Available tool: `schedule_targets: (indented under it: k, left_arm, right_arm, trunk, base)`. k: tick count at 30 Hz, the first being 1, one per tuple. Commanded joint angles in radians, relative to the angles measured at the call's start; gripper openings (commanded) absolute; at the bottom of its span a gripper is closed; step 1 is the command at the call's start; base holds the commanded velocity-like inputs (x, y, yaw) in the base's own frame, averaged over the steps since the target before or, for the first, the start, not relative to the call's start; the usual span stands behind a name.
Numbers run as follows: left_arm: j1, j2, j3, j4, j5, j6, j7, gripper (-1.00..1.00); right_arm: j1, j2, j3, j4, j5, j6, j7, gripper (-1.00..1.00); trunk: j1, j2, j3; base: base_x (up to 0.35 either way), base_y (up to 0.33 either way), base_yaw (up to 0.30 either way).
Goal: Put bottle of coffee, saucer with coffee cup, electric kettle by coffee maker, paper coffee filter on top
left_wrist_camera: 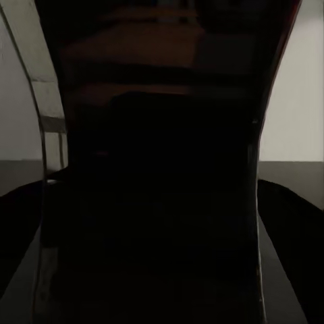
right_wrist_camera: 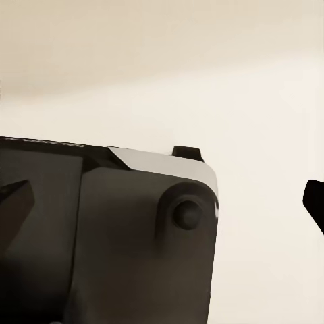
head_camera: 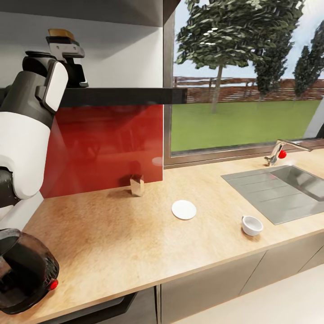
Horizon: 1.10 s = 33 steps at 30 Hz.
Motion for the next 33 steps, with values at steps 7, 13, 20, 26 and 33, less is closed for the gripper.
schedule_targets:
  k: [7, 13, 20, 26, 33]
  left_arm:
    - [0.000, 0.000, -0.005, -0.002, 0.012, 0.005, 0.009, -1.00]
    - [0.000, -0.002, -0.003, -0.011, 0.012, 0.005, 0.011, -1.00]
    - [0.000, -0.004, -0.009, -0.044, 0.011, 0.008, 0.011, -1.00]
    - [0.000, -0.008, -0.010, -0.046, 0.010, 0.008, 0.012, -1.00]
    - [0.000, -0.009, -0.010, -0.045, 0.013, 0.008, 0.011, -1.00]
  right_arm:
    - [-0.001, 0.002, -0.008, 0.001, 0.009, -0.003, -0.003, 1.00]
    - [-0.001, 0.002, -0.009, -0.003, 0.009, -0.003, -0.004, 1.00]
    - [-0.001, 0.002, -0.011, -0.005, 0.009, -0.003, -0.004, 1.00]
    - [-0.001, 0.002, -0.010, -0.004, 0.009, -0.003, -0.004, 1.00]
    - [-0.001, 0.002, -0.010, -0.003, 0.009, -0.003, -0.004, 1.00]
  trunk:
    - [0.000, -0.001, -0.002]
    - [0.000, -0.001, -0.002]
    - [0.000, -0.001, -0.001]
    - [0.000, -0.001, 0.001]
    - [0.000, -0.001, 0.004]
  base:
    - [0.000, 0.000, 0.000]
    - [0.000, -0.057, 0.000]
    - [-0.002, -0.249, -0.119]
    - [-0.074, -0.272, -0.280]
    - [-0.068, -0.273, -0.291]
